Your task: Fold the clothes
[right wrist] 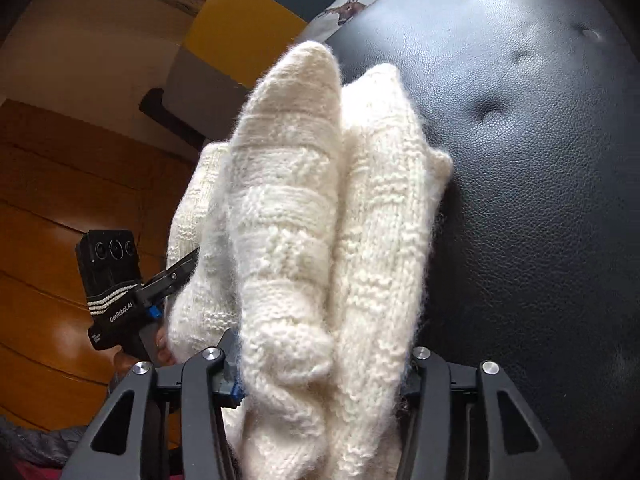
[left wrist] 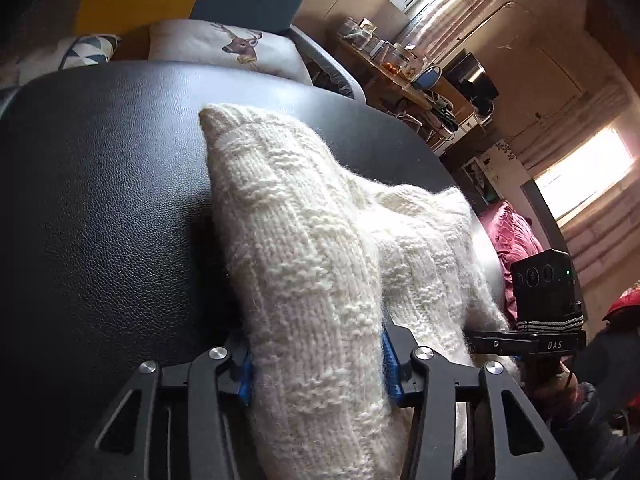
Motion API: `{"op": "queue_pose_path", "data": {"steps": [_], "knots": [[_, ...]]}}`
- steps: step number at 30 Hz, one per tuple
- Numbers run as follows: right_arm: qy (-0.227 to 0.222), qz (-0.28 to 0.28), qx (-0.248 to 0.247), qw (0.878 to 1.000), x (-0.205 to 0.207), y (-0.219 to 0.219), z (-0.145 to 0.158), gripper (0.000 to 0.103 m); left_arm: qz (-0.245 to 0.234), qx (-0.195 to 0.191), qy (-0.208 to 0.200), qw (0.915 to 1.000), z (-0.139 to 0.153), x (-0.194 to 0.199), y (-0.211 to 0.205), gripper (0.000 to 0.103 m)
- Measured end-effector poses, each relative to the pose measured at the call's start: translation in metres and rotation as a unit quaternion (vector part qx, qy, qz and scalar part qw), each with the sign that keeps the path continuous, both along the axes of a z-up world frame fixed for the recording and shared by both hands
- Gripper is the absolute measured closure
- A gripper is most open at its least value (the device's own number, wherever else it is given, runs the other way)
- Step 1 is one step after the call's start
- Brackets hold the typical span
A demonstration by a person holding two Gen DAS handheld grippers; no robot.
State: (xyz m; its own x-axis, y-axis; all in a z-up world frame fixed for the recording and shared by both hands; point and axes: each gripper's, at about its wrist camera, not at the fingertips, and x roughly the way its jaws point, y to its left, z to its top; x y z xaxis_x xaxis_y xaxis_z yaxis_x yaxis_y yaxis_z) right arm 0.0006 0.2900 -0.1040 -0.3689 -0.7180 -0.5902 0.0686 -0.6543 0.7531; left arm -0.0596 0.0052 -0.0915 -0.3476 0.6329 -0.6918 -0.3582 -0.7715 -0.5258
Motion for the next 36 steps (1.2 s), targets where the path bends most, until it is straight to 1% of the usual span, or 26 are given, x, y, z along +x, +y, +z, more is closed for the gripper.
{"op": "queue_pose_path", "data": {"steps": [3,7,9,11,14,16,18,20,22,24,25,26,27,28,30,31,34,36], "knots": [[0.023,-0.015,-0.014,1.000,0.014,0.014,0.006,0.057,-0.016,0.053,0.010,0.9984,0.004,0.015,-0.001,0.058],[0.059,-0.040,-0.019,0.997,0.030,0.040,0.027,0.059,-0.064,0.084,0.029,0.9940,0.023,0.018,0.025,0.059],[0.082,-0.065,-0.016,0.994,0.037,0.062,0.044,0.059,-0.095,0.096,0.042,0.9900,0.038,0.013,0.051,0.059],[0.105,-0.099,-0.010,0.989,0.042,0.093,0.062,0.059,-0.124,0.104,0.058,0.9852,0.058,0.004,0.083,0.059],[0.137,-0.150,0.004,0.979,0.049,0.143,0.087,0.059,-0.168,0.111,0.084,0.9759,0.088,-0.017,0.140,0.058],[0.144,-0.184,0.026,0.972,0.050,0.175,0.097,0.059,-0.196,0.109,0.096,0.9697,0.104,-0.031,0.177,0.058],[0.136,-0.218,0.056,0.965,0.048,0.204,0.096,0.059,-0.220,0.091,0.106,0.9653,0.110,-0.046,0.219,0.057],[0.111,-0.245,0.083,0.960,0.041,0.227,0.084,0.059,-0.238,0.060,0.113,0.9628,0.107,-0.060,0.263,0.057],[0.067,-0.264,0.123,0.954,0.033,0.248,0.058,0.059,-0.255,0.015,0.119,0.9595,0.093,-0.068,0.306,0.057],[0.007,-0.272,0.143,0.952,0.026,0.267,0.021,0.060,-0.265,-0.047,0.115,0.9563,0.067,-0.074,0.345,0.056],[-0.001,-0.276,0.129,0.953,0.027,0.275,0.007,0.060,-0.264,-0.093,0.114,0.9533,0.047,-0.077,0.359,0.055],[0.010,-0.286,0.098,0.953,0.031,0.279,0.000,0.059,-0.257,-0.143,0.113,0.9491,0.027,-0.079,0.371,0.054],[0.018,-0.294,0.076,0.953,0.033,0.283,-0.006,0.059,-0.247,-0.162,0.112,0.9487,0.014,-0.083,0.376,0.051],[0.022,-0.298,0.069,0.952,0.034,0.284,-0.007,0.059,-0.235,-0.162,0.113,0.9519,0.007,-0.088,0.377,0.045],[0.029,-0.303,0.061,0.951,0.033,0.286,-0.010,0.059,-0.223,-0.149,0.093,0.9587,0.004,-0.098,0.375,0.044],[0.029,-0.301,0.066,0.951,0.031,0.287,-0.009,0.059,-0.219,-0.142,0.080,0.9620,0.003,-0.103,0.374,0.043],[0.029,-0.298,0.072,0.951,0.030,0.275,-0.006,0.059,-0.218,-0.145,0.090,0.9609,0.006,-0.101,0.373,0.042],[0.028,-0.303,0.065,0.951,0.031,0.271,-0.007,0.059,-0.208,-0.143,0.088,0.9636,0.009,-0.098,0.372,0.042]]}}
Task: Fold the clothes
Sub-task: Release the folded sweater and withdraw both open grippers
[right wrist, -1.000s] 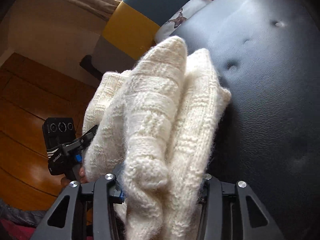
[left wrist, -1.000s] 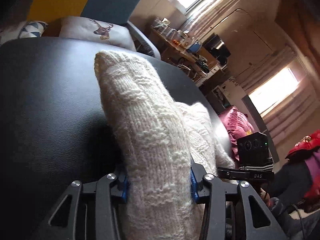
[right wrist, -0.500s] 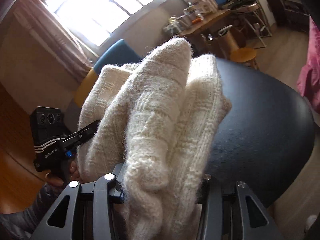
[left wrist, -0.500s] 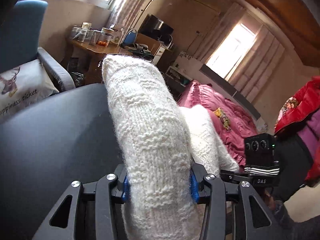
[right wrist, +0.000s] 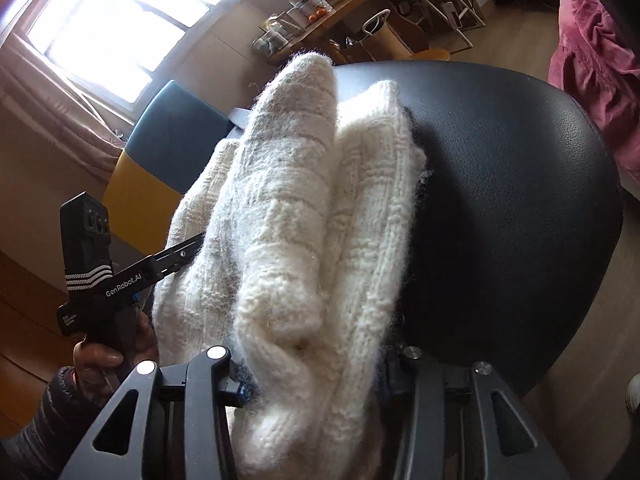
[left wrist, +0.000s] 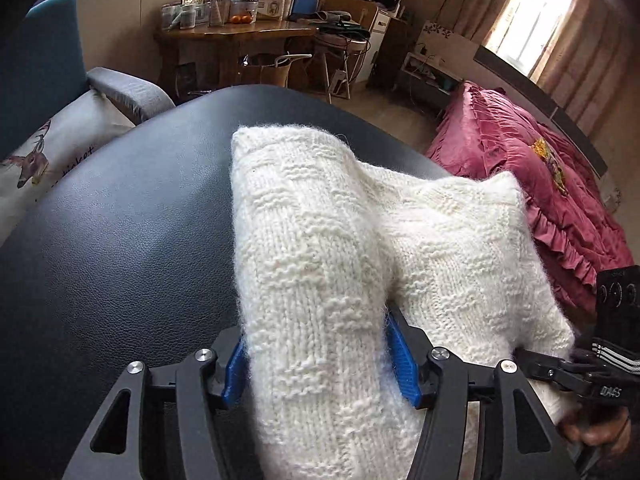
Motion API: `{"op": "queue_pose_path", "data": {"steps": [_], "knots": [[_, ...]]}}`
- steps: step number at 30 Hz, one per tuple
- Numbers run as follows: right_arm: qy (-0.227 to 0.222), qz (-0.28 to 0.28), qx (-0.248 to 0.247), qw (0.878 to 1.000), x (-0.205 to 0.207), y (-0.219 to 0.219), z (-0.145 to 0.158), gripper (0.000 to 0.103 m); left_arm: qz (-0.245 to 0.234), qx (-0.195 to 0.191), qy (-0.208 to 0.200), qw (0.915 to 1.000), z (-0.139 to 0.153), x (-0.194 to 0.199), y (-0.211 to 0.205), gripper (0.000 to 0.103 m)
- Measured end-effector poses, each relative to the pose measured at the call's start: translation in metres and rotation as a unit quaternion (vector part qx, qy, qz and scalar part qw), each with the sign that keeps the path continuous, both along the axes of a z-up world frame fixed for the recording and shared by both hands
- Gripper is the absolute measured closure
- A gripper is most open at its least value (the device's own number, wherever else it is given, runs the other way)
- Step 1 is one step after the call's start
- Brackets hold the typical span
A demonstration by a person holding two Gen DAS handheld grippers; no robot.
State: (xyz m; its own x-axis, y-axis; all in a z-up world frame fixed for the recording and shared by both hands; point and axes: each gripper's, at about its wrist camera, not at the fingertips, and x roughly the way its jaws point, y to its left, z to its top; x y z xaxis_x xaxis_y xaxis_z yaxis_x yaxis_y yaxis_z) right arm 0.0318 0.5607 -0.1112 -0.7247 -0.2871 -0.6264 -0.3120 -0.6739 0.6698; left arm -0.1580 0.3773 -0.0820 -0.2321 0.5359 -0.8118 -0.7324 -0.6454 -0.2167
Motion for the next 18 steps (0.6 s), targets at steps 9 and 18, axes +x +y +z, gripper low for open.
{"op": "queue_pose_path", "data": {"steps": [9,18], "knots": [[0.073,-0.044,0.128,0.988,0.033,-0.015,0.070,0.050,0.060,0.021,0.051,0.9967,0.035,0.016,-0.038,0.041],[0.029,0.117,0.302,0.946,-0.013,-0.079,0.074,0.052,0.001,0.050,0.080,0.9956,0.055,0.054,-0.033,0.041]]}}
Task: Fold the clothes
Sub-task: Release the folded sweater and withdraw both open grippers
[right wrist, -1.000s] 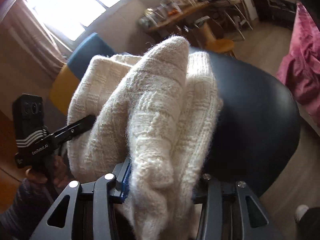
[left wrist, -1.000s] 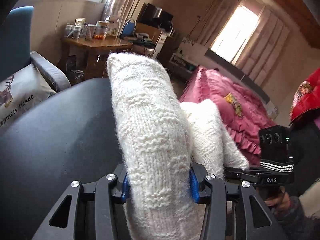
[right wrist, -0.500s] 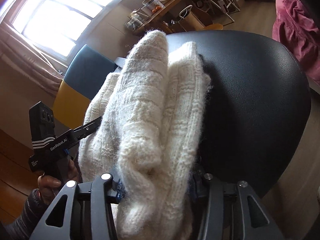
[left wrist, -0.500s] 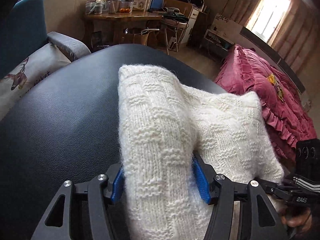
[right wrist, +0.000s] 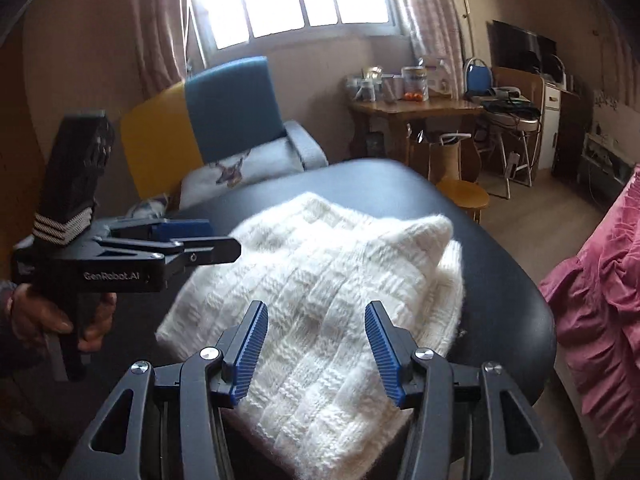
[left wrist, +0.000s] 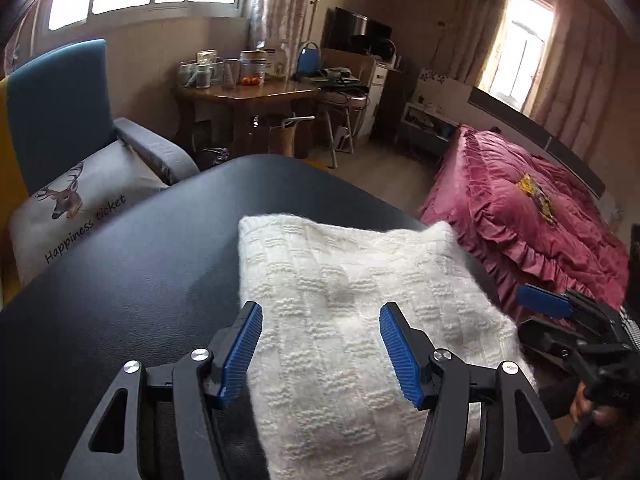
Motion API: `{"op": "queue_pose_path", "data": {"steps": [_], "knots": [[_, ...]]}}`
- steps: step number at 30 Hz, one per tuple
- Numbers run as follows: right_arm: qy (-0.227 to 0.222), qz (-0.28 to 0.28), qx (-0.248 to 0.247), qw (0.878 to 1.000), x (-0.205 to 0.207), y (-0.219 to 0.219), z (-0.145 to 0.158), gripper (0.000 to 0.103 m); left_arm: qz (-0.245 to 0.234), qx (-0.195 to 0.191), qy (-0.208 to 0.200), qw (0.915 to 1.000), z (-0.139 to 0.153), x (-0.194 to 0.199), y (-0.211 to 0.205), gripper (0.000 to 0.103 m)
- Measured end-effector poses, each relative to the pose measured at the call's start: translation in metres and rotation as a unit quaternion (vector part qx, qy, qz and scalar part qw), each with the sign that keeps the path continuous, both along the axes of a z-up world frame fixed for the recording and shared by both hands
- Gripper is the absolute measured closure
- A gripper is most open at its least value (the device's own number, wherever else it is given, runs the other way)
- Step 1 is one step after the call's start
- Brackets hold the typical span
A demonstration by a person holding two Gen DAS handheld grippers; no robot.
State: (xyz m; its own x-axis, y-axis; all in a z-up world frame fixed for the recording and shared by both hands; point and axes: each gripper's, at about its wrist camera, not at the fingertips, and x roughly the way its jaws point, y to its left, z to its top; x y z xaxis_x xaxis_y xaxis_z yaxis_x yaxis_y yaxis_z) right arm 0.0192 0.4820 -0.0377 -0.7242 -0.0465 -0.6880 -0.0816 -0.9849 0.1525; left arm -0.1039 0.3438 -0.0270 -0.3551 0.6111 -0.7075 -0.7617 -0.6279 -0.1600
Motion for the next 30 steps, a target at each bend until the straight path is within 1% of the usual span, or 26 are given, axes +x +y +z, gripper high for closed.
{"op": "queue_pose_path", "data": {"steps": [1,2,4,6,7,9,12,14,15,17,18,19,21,24,27,30], "knots": [[-0.028,0.000,0.007,1.000,0.004,-0.001,-0.017,0.053,-0.008,-0.013,-0.004,0.9999,-0.006,0.004,0.006,0.041],[-0.044,-0.009,0.009,0.999,0.018,0.004,-0.037,0.054,-0.012,-0.031,-0.010,0.9994,-0.014,0.007,0.012,0.041],[-0.027,-0.028,0.010,0.999,0.035,0.006,-0.058,0.054,-0.011,-0.051,-0.016,0.9985,-0.033,0.012,0.018,0.041],[-0.020,-0.044,0.012,0.999,0.041,0.005,-0.064,0.054,-0.002,-0.060,-0.015,0.9981,-0.048,0.017,0.021,0.039],[-0.017,-0.049,0.013,0.999,0.040,0.004,-0.065,0.054,0.006,-0.057,-0.010,0.9983,-0.048,0.019,0.022,0.039],[-0.012,-0.058,0.020,0.998,0.039,0.001,-0.064,0.054,0.024,-0.048,-0.014,0.9985,-0.048,0.018,0.023,0.039],[-0.007,-0.072,0.014,0.997,0.039,-0.001,-0.057,0.053,0.057,-0.055,0.008,0.9968,-0.038,0.024,0.022,0.036],[-0.001,-0.084,0.004,0.996,0.039,-0.003,-0.045,0.053,0.079,-0.062,0.026,0.9946,-0.030,0.028,0.022,0.027],[0.008,-0.089,0.003,0.996,0.039,-0.004,-0.035,0.053,0.089,-0.063,0.036,0.9934,-0.024,0.031,0.019,0.025],[0.025,-0.094,0.010,0.995,0.041,-0.010,-0.017,0.053,0.108,-0.055,0.059,0.9908,-0.008,0.036,0.012,0.013],[0.029,-0.097,0.018,0.995,0.040,-0.014,-0.009,0.053,0.115,-0.048,0.071,0.9897,0.002,0.040,0.007,0.010],[0.031,-0.101,0.022,0.994,0.039,-0.016,-0.003,0.053,0.120,-0.040,0.082,0.9886,0.011,0.045,0.003,0.002],[0.038,-0.108,0.018,0.993,0.034,-0.019,0.006,0.053,0.129,-0.030,0.099,0.9863,0.027,0.052,-0.003,0.000],[0.040,-0.112,0.006,0.993,0.026,-0.022,0.011,0.053,0.144,-0.033,0.118,0.9819,0.045,0.060,-0.009,0.000],[0.031,-0.103,0.001,0.994,0.020,-0.028,0.009,0.053,0.141,-0.031,0.117,0.9826,0.053,0.065,-0.014,0.000],[0.020,-0.096,0.003,0.995,0.018,-0.033,0.005,0.053,0.150,-0.032,0.106,0.9825,0.056,0.068,-0.019,0.000]]}}
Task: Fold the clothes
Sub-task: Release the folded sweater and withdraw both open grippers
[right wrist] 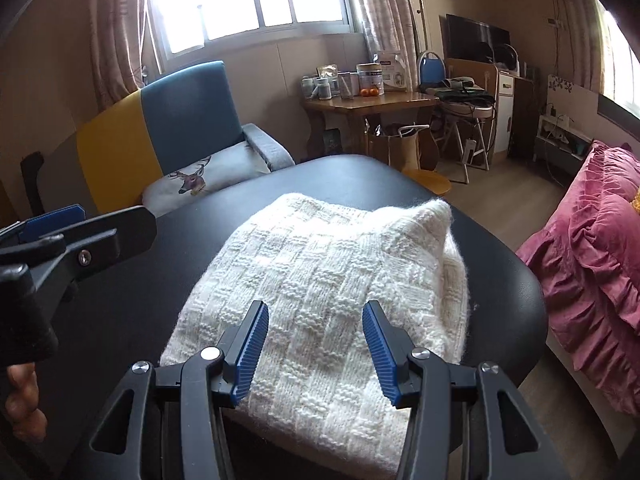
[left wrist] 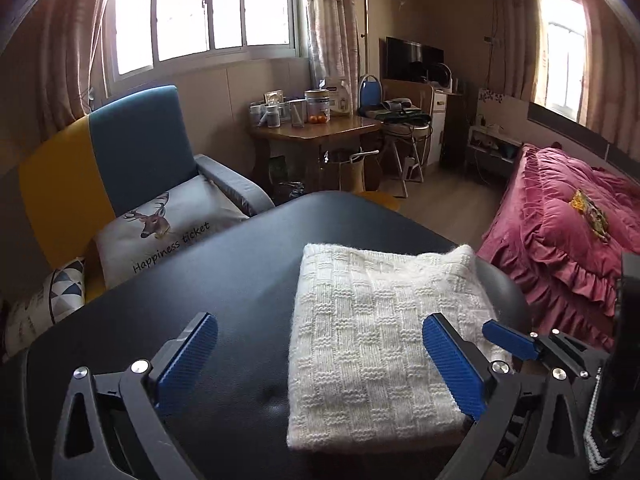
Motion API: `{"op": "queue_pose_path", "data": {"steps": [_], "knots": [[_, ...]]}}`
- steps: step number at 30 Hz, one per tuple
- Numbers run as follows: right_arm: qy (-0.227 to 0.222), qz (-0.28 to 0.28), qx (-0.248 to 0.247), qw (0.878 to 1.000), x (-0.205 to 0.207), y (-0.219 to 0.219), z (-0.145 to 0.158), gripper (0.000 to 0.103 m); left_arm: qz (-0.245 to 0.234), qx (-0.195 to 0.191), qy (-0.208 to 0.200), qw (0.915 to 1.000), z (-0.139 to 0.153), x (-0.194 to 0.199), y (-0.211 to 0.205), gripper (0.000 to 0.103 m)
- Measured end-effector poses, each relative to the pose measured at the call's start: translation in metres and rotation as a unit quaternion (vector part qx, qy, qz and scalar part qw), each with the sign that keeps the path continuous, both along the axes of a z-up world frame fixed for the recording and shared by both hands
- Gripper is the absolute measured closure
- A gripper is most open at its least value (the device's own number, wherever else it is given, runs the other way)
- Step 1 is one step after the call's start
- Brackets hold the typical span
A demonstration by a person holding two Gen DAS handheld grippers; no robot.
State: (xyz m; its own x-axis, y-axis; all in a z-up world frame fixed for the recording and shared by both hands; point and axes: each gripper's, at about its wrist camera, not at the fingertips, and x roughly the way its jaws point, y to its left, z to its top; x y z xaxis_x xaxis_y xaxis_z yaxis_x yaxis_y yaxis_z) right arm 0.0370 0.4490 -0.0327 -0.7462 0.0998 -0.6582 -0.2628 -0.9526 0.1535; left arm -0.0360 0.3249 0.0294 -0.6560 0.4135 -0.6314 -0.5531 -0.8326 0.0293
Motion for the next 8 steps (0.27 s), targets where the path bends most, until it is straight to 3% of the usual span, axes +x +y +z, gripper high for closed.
{"op": "queue_pose_path", "data": {"steps": [8], "knots": [[-0.014,-0.003,-0.008,1.000,0.003,-0.001,-0.007,0.053,0.020,-0.014,0.029,0.9993,0.003,0.011,-0.010,0.002]]}}
